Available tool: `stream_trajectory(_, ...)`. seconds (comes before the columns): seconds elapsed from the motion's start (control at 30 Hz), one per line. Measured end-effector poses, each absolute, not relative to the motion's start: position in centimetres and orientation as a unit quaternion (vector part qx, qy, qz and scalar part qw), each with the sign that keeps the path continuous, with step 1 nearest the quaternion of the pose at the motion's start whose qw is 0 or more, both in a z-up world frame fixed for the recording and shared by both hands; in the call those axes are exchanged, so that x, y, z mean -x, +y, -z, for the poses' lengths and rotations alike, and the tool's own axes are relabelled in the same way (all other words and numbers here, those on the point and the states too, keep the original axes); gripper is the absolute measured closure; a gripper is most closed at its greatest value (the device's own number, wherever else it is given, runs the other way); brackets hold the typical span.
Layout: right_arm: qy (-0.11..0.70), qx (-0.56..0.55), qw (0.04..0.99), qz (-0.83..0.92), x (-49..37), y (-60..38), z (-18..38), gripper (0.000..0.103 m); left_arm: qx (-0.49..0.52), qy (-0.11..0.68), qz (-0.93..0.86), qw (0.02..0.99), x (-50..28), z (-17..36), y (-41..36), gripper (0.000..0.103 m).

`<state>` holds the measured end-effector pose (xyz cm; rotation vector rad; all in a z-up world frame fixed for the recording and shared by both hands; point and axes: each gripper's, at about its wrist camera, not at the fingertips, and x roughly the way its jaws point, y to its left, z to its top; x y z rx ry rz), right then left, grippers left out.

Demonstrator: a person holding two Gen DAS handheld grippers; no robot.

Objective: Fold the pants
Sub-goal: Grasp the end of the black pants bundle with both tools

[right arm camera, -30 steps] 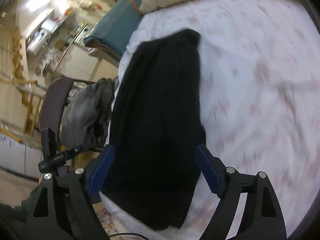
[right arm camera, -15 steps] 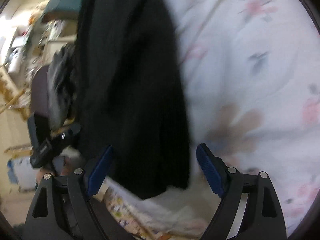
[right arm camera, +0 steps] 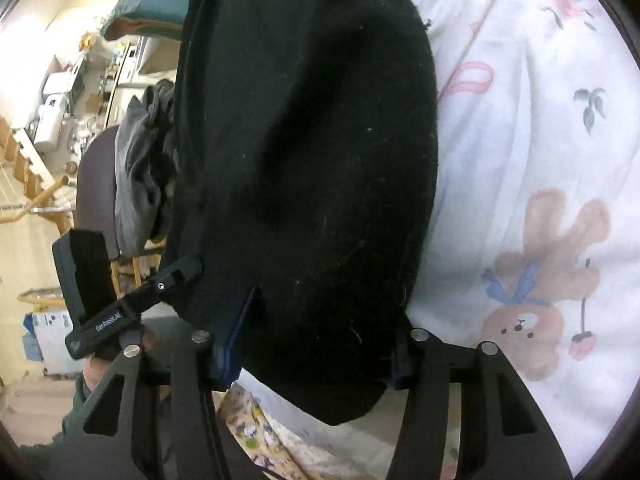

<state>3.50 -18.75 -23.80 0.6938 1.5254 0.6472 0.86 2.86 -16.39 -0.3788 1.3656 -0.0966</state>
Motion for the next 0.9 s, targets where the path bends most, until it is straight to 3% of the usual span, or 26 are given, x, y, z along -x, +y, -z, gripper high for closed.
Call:
stream_trajectory(0.03, 0.665, -0.309, 0.621, -0.275, -3.6, -18.7, 24.2, 0.048, 0.173, 0.626, 0.04, 0.759, -0.9, 16.3, 3.0, 0.055)
stream_trajectory(0.13, 0.663, -0.308, 0.626, -0.269, -3.4, -18.7, 24.1, 0.051, 0.154, 0.617, 0.037, 0.771, -0.3, 15.2, 2.6, 0.062)
stream_trajectory(0.2, 0.658, -0.285, 0.641, -0.274, -3.3, -18.2, 23.2, 0.072, 0.152, 0.615, 0.056, 0.772, 0.0, 14.6, 2.3, 0.067)
stream_trajectory(0.33, 0.623, -0.304, 0.651, -0.309, -3.4, -19.1, 20.8, 0.08, 0.179, 0.607, 0.074, 0.771, -1.0, 14.4, 1.7, 0.066)
stream_trajectory(0.5, 0.563, -0.396, 0.642, -0.339, -4.9, -20.9, 17.7, 0.081, 0.315, 0.631, 0.058, 0.706, -2.1, 17.5, 5.1, 0.048)
stream_trajectory(0.57, 0.55, -0.414, 0.638, -0.344, -5.3, -20.9, 17.2, 0.081, 0.339, 0.625, 0.063, 0.701, -2.2, 17.6, 5.6, 0.042)
stream_trajectory(0.67, 0.539, -0.433, 0.633, -0.35, -5.8, -20.6, 16.6, 0.081, 0.366, 0.609, 0.059, 0.701, -1.8, 17.4, 6.5, 0.027)
stream_trajectory(0.9, 0.526, -0.449, 0.629, -0.354, -6.8, -20.5, 16.4, 0.081, 0.396, 0.613, 0.074, 0.679, -0.9, 18.4, 6.6, 0.022)
